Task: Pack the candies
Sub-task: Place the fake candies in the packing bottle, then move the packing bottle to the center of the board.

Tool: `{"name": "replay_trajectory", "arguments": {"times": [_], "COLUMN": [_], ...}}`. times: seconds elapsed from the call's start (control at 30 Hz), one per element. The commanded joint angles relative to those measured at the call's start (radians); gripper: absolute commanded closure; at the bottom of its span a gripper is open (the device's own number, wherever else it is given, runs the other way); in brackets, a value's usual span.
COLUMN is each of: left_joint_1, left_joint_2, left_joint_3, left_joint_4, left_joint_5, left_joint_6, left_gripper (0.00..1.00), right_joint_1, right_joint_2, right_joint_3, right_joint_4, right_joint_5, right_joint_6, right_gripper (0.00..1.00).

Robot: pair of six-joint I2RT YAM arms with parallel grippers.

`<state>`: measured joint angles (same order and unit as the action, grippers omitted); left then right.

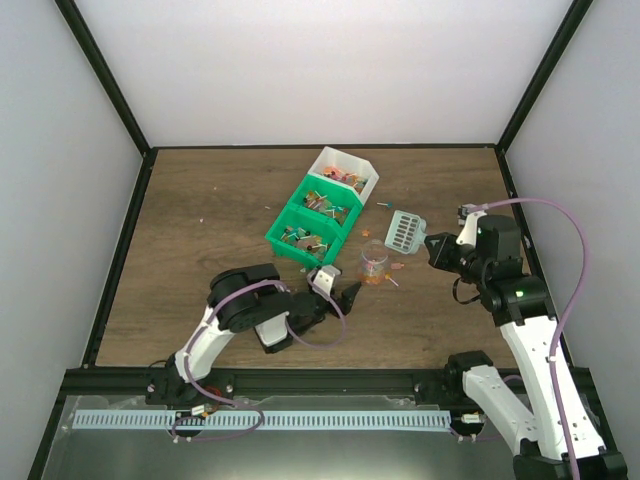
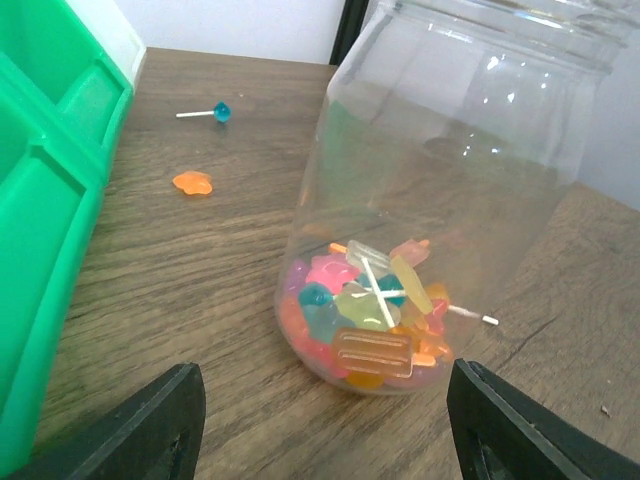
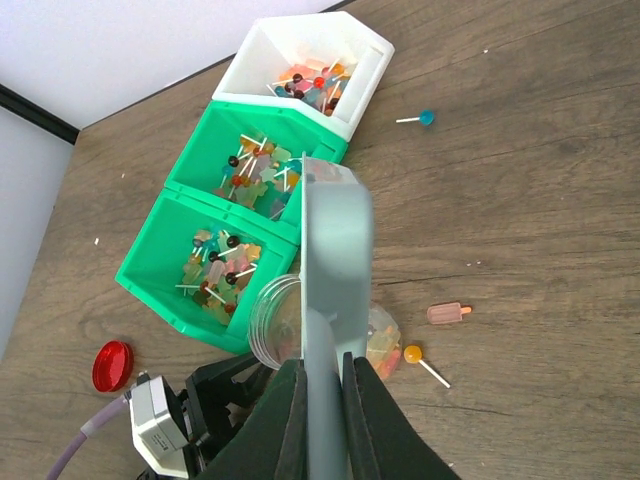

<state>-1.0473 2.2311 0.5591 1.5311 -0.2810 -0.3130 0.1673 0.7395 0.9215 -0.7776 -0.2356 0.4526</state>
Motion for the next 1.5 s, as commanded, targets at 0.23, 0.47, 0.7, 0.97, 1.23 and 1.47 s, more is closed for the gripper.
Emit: {"name": "replay_trajectory", "arguments": {"times": [0.23, 0.47, 0.7, 0.97, 1.23, 1.47], "left_joint_1": [-0.003, -0.025, -0.013, 0.291, 0.599, 0.637], "left_joint_2": [-0.118, -0.346, -0.682, -0.825, -0.716, -0.551], "left_joint_3": [-0.186, -0.282, -0.204, -0.042, 0.159, 0.288], "left_joint_4": [-0.051, -0.159, -0.588, -0.977, -1.215, -1.297], "left_joint_5": [0.067, 0.007, -0.172, -0.062, 0.143, 0.206], "left_joint_6": [-0.048, -0.016, 0.046, 0.016, 0.030, 0.074], "left_gripper": [0.32, 0.33, 0.33, 0.31, 0.32, 0.33], "right_joint_1": [0.011, 0.011, 0.011, 0.011, 0.012, 0.079], "right_joint_2": [0.058, 0.277, 0.480, 0.488, 0.574, 0.616], "right_joint_3": [0.085, 0.132, 0.186, 0.145, 0.238, 0.275], "right_joint_4": [0.103, 0.285, 0.371, 0.404, 0.373, 0.356], "right_joint_5": [-0.052, -0.197, -0.216, -0.152, -0.264, -0.240], "right_joint_6": [0.052, 0.145, 0.198, 0.210, 0.212, 0.206], "right_gripper": [0.99, 0.99, 0.99, 0.99, 0.99, 0.99]}}
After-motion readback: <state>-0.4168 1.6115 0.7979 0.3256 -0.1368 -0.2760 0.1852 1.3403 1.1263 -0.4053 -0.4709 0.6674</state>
